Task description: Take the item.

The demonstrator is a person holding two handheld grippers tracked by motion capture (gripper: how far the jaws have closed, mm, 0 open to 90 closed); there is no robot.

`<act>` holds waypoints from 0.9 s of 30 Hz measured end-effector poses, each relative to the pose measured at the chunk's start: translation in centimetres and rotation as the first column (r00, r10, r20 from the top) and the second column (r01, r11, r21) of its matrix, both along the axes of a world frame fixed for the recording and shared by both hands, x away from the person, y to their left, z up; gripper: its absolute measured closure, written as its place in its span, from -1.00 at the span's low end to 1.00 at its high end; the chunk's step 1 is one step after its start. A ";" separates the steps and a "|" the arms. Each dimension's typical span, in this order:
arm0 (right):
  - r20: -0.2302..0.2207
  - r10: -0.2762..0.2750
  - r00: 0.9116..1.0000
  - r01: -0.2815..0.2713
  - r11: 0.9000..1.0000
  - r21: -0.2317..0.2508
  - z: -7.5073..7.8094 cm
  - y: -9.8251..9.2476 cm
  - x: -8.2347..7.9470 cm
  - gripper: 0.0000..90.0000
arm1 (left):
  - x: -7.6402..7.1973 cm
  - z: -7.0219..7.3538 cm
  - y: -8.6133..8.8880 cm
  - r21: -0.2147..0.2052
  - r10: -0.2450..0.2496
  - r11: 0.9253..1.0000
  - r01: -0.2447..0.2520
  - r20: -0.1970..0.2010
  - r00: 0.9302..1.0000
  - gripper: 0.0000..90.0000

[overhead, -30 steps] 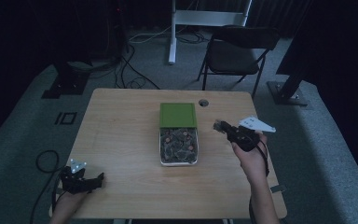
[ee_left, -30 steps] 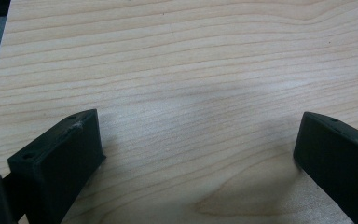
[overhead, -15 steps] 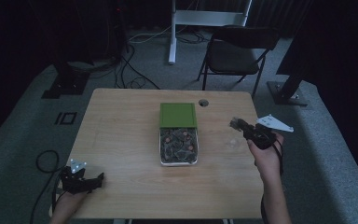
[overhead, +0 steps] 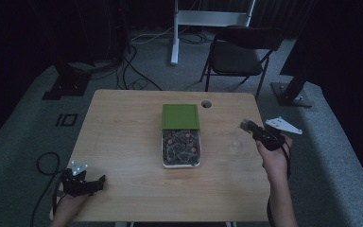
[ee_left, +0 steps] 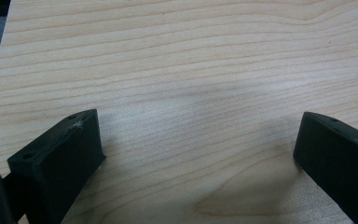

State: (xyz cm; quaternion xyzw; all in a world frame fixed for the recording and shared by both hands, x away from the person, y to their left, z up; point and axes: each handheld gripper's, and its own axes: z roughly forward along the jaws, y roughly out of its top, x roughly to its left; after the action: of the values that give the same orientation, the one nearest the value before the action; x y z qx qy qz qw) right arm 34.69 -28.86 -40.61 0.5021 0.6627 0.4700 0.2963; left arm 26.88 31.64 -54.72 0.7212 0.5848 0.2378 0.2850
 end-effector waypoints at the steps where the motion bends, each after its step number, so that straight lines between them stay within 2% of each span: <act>1: -0.005 -0.003 1.000 0.003 1.000 0.002 -0.2 -0.1 0.1 1.00 | 0.0 0.0 0.0 0.000 0.000 1.000 0.000 0.000 1.000 -0.96; 27: -0.111 -0.050 0.993 0.052 0.999 0.012 -4.1 -0.9 2.2 1.00 | 0.0 0.0 0.0 0.000 0.000 1.000 0.000 0.000 1.000 -0.96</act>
State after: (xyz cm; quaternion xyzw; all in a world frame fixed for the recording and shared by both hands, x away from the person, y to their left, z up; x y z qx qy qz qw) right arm 36.89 -29.75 -44.67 0.5462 0.6616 0.4388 0.2673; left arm 26.88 31.64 -54.72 0.7212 0.5849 0.2378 0.2850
